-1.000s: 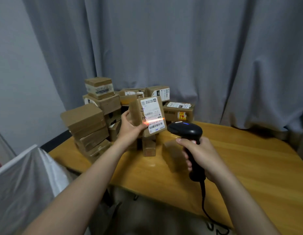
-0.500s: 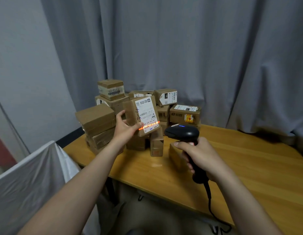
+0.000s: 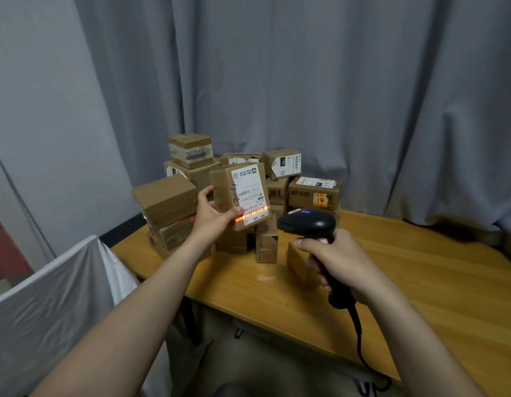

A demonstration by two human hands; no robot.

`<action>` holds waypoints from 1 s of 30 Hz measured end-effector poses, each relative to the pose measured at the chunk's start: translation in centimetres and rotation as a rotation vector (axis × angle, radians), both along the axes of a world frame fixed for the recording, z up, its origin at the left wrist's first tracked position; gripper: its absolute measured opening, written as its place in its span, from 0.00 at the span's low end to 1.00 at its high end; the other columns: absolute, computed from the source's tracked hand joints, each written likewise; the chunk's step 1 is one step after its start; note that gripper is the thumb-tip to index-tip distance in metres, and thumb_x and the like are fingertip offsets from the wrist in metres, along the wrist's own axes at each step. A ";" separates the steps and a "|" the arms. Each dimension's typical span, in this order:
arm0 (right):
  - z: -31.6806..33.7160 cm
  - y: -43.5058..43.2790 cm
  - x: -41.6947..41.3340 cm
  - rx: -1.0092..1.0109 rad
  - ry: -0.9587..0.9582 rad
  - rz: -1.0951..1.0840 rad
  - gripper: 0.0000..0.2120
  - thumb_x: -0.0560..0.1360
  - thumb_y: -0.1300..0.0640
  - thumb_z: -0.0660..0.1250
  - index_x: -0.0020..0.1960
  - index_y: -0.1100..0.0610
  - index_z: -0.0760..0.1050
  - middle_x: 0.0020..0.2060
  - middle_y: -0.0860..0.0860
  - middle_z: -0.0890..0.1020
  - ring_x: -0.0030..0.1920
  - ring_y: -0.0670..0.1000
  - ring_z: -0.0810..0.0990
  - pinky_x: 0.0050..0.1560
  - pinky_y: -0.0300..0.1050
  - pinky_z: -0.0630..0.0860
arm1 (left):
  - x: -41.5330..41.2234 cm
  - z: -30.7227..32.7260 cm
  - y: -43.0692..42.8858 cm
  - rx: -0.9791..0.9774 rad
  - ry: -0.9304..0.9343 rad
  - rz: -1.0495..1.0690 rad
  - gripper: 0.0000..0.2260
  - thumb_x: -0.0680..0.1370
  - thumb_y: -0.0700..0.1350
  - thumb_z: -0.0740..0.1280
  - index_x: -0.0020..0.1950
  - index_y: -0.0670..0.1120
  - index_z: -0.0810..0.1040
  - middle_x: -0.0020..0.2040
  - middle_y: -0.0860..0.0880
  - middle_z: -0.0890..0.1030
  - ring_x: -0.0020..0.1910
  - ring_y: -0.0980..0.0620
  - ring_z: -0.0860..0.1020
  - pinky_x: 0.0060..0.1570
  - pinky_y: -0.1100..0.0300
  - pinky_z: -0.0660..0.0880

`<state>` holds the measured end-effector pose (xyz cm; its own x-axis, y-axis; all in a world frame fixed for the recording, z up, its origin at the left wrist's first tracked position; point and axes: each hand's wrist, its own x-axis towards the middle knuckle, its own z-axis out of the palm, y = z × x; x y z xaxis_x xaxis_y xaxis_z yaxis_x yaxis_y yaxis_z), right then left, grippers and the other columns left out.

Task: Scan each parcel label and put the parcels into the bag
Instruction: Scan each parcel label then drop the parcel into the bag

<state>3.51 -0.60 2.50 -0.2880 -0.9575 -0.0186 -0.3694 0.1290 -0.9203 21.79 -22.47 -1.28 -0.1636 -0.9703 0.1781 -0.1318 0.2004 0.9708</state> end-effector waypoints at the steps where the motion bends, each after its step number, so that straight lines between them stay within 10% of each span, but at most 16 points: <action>1: 0.0 0.0 0.0 0.000 0.000 0.000 0.16 0.81 0.50 0.70 0.40 0.60 0.77 0.27 0.55 0.76 0.24 0.54 0.73 0.28 0.45 0.73 | 0.0 0.0 0.0 0.000 -0.003 0.000 0.43 0.73 0.41 0.80 0.80 0.50 0.57 0.69 0.44 0.77 0.65 0.47 0.78 0.60 0.49 0.80; 7: -0.1 0.5 0.1 -0.004 -0.022 0.000 0.17 0.81 0.49 0.70 0.40 0.60 0.77 0.27 0.55 0.76 0.25 0.54 0.74 0.28 0.45 0.73 | 0.1 -0.1 0.3 0.001 -0.031 0.005 0.43 0.73 0.42 0.80 0.80 0.51 0.57 0.71 0.44 0.76 0.66 0.46 0.78 0.44 0.64 0.77; 21: -0.6 1.1 0.5 -0.011 -0.060 -0.023 0.19 0.80 0.47 0.71 0.38 0.59 0.77 0.28 0.55 0.76 0.26 0.53 0.74 0.29 0.44 0.74 | 1.4 -0.5 1.7 -0.011 -0.074 -0.006 0.42 0.72 0.43 0.80 0.79 0.50 0.59 0.65 0.47 0.76 0.64 0.46 0.78 0.55 0.54 0.81; 30: -3.9 -1.4 3.8 -0.091 -0.136 -0.131 0.09 0.80 0.53 0.71 0.49 0.59 0.78 0.28 0.53 0.77 0.28 0.54 0.77 0.37 0.51 0.77 | 6.6 -1.0 4.5 -0.147 -0.346 0.083 0.24 0.69 0.52 0.81 0.53 0.56 0.67 0.63 0.48 0.73 0.60 0.48 0.74 0.55 0.52 0.76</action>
